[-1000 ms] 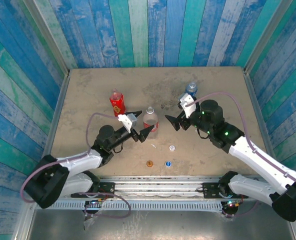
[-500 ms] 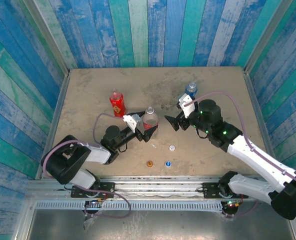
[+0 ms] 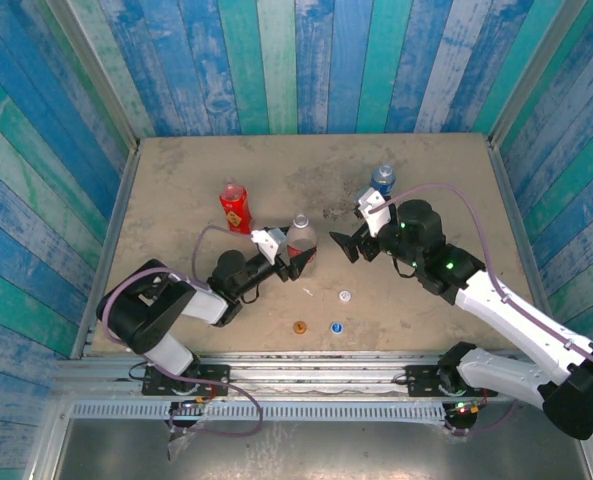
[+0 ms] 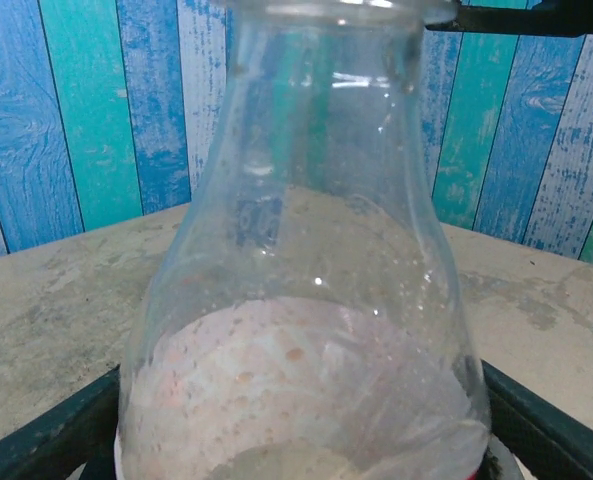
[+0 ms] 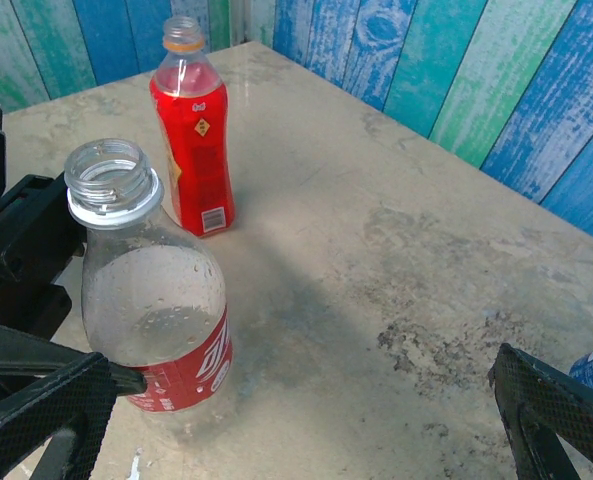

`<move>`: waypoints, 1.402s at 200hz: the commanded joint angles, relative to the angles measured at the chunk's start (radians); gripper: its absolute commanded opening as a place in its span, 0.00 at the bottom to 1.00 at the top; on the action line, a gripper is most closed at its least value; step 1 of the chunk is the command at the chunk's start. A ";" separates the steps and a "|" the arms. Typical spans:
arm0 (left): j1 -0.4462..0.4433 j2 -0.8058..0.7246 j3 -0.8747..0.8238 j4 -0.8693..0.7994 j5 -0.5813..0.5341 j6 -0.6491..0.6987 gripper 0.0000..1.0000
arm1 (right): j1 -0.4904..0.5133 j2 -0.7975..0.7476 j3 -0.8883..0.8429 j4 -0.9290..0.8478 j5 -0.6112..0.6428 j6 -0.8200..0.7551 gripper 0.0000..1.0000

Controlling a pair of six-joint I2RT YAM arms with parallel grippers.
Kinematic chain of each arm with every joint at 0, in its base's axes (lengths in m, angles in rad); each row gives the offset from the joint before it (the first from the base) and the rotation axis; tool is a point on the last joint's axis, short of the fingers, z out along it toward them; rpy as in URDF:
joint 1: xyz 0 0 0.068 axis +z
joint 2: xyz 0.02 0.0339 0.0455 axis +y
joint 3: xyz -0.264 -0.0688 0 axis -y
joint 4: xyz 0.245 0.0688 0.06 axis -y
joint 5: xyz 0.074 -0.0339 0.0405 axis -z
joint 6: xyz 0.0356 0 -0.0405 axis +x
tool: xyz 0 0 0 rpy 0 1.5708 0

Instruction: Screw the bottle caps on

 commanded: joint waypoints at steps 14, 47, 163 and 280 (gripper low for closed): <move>-0.005 0.038 0.033 0.015 -0.016 -0.008 0.77 | 0.004 0.006 -0.011 -0.005 0.010 0.013 1.00; -0.005 0.048 0.035 0.028 -0.010 -0.016 0.62 | 0.004 0.003 -0.018 -0.005 0.014 0.019 1.00; -0.005 0.029 0.035 0.039 0.022 -0.011 0.78 | 0.004 0.004 -0.030 -0.001 0.031 0.045 1.00; -0.006 0.044 0.064 0.007 0.049 -0.003 0.67 | 0.004 -0.002 -0.041 0.003 0.043 0.052 1.00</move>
